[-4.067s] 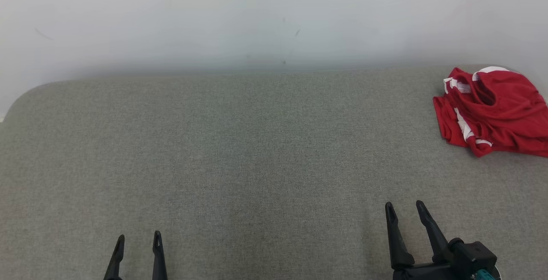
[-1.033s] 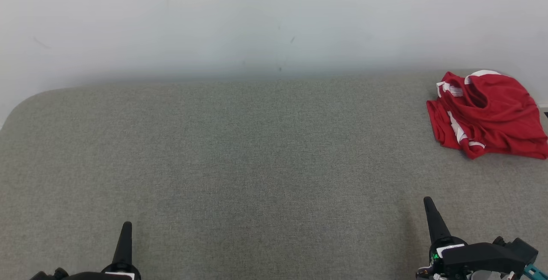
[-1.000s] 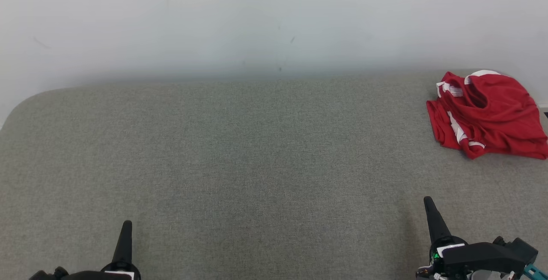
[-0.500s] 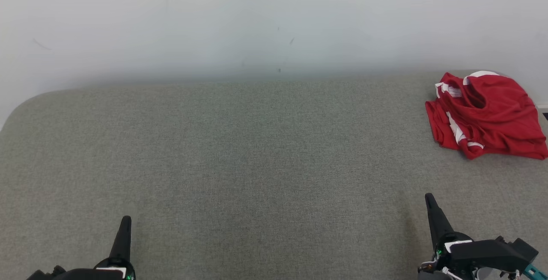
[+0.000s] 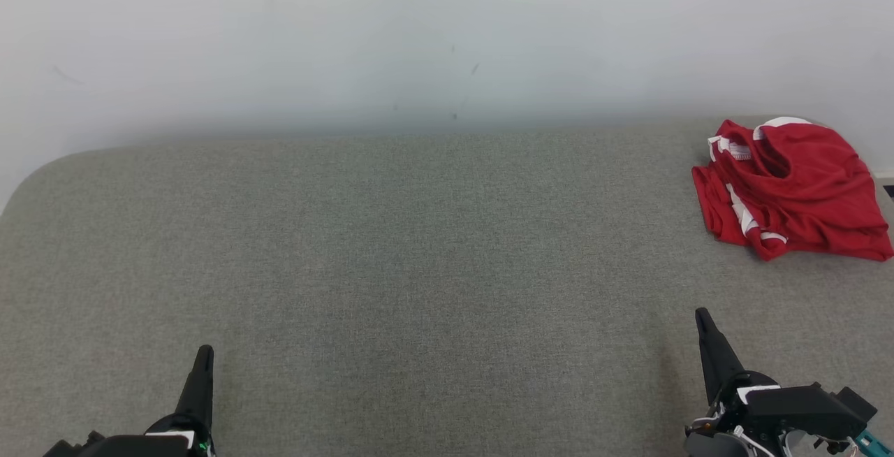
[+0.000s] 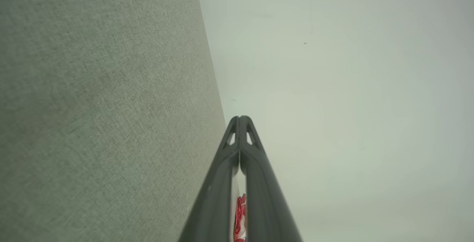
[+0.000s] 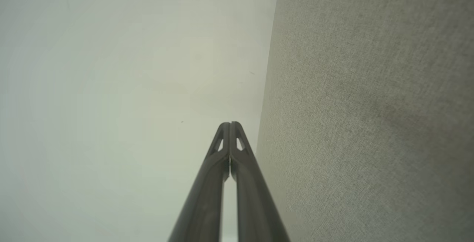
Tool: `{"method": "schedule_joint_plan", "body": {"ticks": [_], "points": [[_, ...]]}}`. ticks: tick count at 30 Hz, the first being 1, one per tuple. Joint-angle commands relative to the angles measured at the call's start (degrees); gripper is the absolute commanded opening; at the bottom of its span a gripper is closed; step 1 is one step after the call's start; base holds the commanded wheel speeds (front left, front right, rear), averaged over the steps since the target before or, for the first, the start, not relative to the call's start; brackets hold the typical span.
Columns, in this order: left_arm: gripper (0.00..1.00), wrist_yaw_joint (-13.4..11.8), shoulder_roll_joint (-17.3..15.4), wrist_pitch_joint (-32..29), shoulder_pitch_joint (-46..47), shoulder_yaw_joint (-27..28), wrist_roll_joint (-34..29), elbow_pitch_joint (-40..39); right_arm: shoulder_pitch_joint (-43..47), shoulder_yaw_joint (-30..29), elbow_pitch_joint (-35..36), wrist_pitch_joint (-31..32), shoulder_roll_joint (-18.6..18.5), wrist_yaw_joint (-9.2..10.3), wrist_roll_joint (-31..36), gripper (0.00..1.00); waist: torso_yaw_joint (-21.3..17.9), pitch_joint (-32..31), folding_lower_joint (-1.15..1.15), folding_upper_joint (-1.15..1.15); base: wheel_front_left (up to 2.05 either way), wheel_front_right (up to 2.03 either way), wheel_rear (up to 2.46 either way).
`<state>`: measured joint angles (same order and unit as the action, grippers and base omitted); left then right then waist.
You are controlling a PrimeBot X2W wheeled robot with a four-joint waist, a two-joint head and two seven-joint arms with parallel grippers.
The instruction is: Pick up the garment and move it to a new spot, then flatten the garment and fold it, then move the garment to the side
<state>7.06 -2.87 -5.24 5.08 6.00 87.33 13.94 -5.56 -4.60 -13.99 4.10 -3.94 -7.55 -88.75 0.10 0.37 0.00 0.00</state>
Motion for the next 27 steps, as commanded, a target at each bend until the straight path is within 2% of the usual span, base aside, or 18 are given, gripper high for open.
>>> {"method": "schedule_joint_plan", "body": {"ticks": [1,11,27], "points": [[0.0,0.2,-0.01,-0.44,1.1,0.27,1.04,0.01,-0.3,-0.17,0.13,0.45,0.05,0.11,-0.85,0.0,-0.01,-0.01,0.0,0.0,0.0,0.0,0.0],[0.0,0.56,0.0,-1.54,1.49,0.7,5.32,0.18,-0.73,-0.76,0.08,1.6,0.18,0.12,-4.93,0.0,-0.1,-0.19,0.0,0.0,0.0,0.0,0.0],[0.0,0.51,0.0,-1.44,1.46,0.66,5.24,0.18,-0.76,-0.98,0.05,1.75,0.38,0.12,-4.51,0.0,-0.1,-0.19,0.0,0.0,0.0,0.0,0.0]]}}
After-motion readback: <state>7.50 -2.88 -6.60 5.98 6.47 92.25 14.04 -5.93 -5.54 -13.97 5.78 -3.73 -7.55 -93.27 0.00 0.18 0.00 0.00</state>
